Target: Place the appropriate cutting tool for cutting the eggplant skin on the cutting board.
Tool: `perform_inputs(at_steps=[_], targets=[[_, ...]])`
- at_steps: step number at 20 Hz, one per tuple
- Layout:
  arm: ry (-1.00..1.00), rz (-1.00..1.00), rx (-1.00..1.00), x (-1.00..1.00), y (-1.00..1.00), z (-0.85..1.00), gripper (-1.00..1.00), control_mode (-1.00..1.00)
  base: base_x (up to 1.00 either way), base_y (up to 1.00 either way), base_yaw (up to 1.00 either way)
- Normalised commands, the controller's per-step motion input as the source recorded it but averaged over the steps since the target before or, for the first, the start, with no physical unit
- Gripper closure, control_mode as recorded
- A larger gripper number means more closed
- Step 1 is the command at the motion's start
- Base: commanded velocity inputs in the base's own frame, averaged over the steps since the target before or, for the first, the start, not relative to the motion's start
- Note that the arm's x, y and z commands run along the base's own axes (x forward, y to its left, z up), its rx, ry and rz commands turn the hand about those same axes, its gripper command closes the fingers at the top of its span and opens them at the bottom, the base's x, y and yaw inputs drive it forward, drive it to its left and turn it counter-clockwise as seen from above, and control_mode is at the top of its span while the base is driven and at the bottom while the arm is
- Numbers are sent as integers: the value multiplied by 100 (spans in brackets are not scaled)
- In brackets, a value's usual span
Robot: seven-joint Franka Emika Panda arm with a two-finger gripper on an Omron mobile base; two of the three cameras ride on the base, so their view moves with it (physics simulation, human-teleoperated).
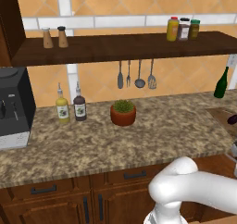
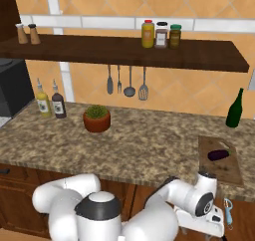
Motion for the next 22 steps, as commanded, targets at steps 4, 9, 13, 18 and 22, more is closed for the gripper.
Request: perform_inputs(at_steps=[4,9,13,18,22], targets=[[15,-2,0,0,-1,-46,-100,-100,0,0,0],[13,-2,1,-15,-5,-26,-100,-100,0,0,0],[6,-7,0,-62,0,-19,-100,-100,0,0,0],[4,-5,2,-80,-11,-9,-100,-100,0,0,0],[7,-6,0,-75,-2,5,-100,-100,0,0,0]])
